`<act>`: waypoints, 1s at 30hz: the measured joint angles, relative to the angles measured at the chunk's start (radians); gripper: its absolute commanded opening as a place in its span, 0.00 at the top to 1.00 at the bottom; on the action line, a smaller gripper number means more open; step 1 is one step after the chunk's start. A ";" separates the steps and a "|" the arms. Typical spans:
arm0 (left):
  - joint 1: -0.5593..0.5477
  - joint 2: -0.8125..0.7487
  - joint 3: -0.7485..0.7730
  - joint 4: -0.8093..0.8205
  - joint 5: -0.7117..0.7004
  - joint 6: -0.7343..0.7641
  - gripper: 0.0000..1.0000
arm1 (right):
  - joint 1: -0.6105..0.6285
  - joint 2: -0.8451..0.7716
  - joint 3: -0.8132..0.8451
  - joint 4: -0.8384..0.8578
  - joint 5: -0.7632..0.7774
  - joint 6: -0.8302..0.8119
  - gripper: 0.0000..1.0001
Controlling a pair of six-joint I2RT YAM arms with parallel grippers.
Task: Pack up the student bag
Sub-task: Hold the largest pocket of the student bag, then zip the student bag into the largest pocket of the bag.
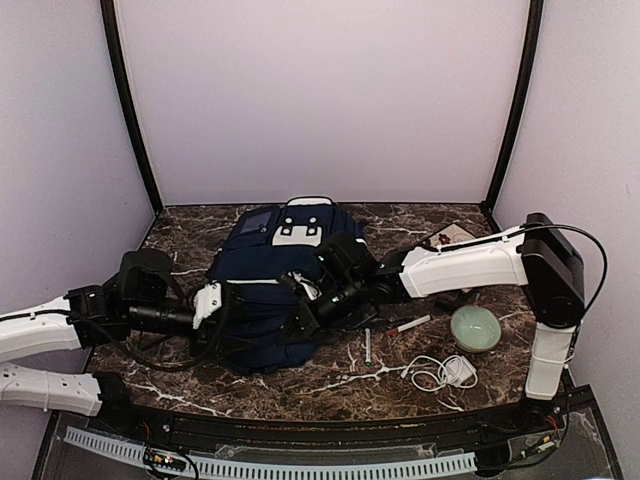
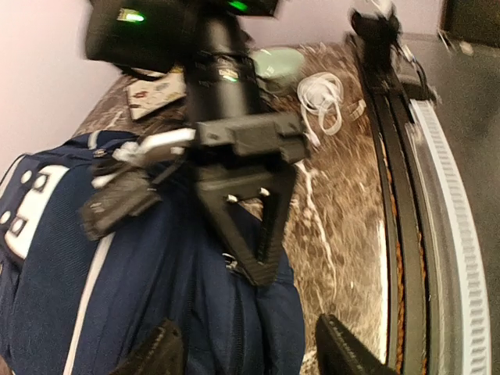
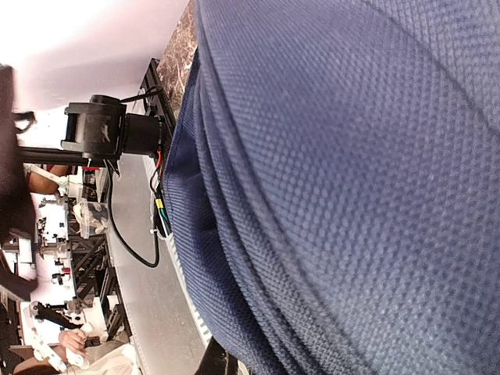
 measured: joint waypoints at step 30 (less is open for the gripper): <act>-0.084 0.307 0.043 0.028 -0.293 0.241 1.00 | -0.074 -0.132 -0.087 -0.086 0.032 -0.050 1.00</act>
